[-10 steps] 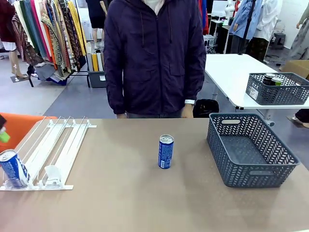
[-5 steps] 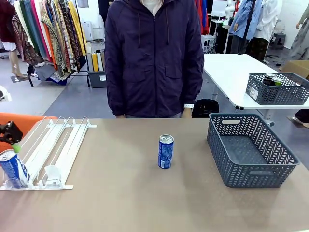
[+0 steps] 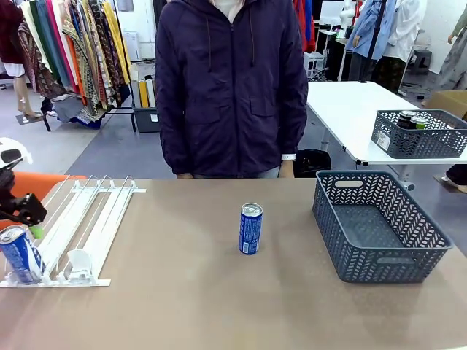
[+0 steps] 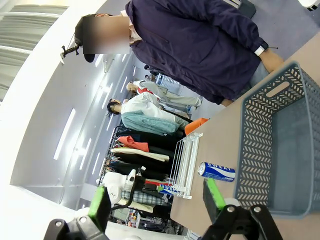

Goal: Retrieve and store the cans from the dispenser.
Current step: Pick up one can from the Automatic Can Dispenser and place it in the middle of the table.

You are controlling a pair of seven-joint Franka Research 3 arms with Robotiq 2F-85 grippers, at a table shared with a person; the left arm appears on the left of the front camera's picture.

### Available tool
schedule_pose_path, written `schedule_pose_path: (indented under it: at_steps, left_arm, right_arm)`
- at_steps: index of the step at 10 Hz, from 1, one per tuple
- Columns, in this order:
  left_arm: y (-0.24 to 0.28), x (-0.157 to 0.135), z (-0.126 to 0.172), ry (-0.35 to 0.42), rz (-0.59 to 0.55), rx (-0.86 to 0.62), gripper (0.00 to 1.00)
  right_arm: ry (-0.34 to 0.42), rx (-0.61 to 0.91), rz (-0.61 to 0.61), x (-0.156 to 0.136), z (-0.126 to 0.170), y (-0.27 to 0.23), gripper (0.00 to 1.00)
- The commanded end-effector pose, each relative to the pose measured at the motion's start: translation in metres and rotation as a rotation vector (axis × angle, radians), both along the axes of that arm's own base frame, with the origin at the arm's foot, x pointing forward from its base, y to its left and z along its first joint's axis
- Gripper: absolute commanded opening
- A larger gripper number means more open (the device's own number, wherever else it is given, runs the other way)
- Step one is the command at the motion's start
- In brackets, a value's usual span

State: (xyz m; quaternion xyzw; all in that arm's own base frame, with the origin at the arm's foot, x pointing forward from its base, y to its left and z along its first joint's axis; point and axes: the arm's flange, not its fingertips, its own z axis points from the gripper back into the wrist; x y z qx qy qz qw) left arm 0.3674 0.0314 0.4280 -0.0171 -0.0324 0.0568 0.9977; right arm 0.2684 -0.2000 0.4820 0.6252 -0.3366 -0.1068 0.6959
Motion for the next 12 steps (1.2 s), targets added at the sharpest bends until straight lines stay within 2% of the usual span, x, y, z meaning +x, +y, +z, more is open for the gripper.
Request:
schedule_pose_path:
  at_steps: [1, 7, 9, 12]
  left_arm:
    - [0.0025, -0.0112, -0.0179, 0.013, 0.019, 0.017, 1.0]
    - [0.0056, -0.0082, -0.0273, 0.022, 0.036, 0.03, 1.0]
    - [0.0069, -0.0078, -0.0272, 0.025, 0.029, 0.034, 0.0]
    - [0.0076, -0.008, -0.0265, 0.018, 0.033, 0.033, 0.0]
  right_arm:
    - [-0.021, 0.022, -0.011, 0.0023, 0.0052, 0.0002, 1.0]
    - [-0.021, 0.022, -0.011, 0.0023, 0.0052, 0.0002, 1.0]
    - [-0.021, 0.022, -0.011, 0.0023, 0.0052, 0.0002, 1.0]
    - [-0.021, 0.022, -0.011, 0.0023, 0.0052, 0.0002, 1.0]
